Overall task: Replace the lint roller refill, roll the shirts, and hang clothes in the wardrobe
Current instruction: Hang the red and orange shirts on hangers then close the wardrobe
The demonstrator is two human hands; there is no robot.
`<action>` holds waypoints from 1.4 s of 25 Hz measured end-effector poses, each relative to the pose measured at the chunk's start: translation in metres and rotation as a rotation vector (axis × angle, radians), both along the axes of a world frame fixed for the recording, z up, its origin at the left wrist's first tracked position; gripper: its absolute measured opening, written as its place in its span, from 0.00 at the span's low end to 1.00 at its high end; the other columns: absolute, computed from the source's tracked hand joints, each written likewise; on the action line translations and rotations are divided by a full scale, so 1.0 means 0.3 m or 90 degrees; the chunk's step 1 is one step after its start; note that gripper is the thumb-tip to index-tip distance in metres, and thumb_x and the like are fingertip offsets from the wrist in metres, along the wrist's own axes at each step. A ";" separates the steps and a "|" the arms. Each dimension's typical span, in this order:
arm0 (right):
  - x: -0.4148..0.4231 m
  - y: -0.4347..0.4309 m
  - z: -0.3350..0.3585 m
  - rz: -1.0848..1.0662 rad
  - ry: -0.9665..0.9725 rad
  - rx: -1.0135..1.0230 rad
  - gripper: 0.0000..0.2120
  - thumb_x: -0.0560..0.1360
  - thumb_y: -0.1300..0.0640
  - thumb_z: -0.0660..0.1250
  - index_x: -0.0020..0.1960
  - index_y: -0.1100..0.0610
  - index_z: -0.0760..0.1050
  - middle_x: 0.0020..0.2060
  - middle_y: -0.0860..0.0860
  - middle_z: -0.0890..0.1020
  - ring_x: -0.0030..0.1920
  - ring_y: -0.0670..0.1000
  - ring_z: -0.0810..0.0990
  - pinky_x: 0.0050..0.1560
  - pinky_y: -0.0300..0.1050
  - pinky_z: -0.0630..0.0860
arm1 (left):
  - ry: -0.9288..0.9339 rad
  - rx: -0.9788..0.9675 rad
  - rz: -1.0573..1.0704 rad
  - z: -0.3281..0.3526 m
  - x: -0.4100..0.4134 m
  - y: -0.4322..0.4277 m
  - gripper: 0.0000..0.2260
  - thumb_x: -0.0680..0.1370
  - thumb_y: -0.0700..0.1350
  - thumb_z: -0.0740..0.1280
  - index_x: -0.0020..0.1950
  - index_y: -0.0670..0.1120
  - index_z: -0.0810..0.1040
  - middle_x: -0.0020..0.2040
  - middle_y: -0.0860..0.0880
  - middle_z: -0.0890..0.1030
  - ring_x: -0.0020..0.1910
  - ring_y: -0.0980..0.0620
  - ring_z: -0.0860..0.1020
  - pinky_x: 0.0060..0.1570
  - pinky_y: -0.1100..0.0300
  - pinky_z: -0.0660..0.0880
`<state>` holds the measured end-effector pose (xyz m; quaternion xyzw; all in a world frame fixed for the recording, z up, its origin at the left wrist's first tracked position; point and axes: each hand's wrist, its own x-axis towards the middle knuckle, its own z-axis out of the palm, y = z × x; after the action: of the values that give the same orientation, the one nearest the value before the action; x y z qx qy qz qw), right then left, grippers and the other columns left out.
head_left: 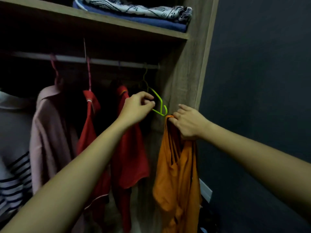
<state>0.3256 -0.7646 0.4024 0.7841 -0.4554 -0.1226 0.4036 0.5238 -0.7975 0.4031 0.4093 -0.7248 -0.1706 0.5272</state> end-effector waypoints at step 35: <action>0.171 0.120 -0.020 -0.129 -0.341 0.176 0.36 0.70 0.53 0.64 0.74 0.57 0.54 0.73 0.58 0.60 0.70 0.59 0.62 0.67 0.53 0.63 | 0.059 0.102 0.241 -0.236 0.569 0.539 0.17 0.77 0.39 0.59 0.63 0.53 0.72 0.36 0.53 0.74 0.28 0.57 0.72 0.36 0.55 0.73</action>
<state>0.3770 -0.7286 0.3965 0.7864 -0.6004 -0.0118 0.1447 0.6946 -0.6358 0.3325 0.5706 -0.5937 -0.1442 0.5487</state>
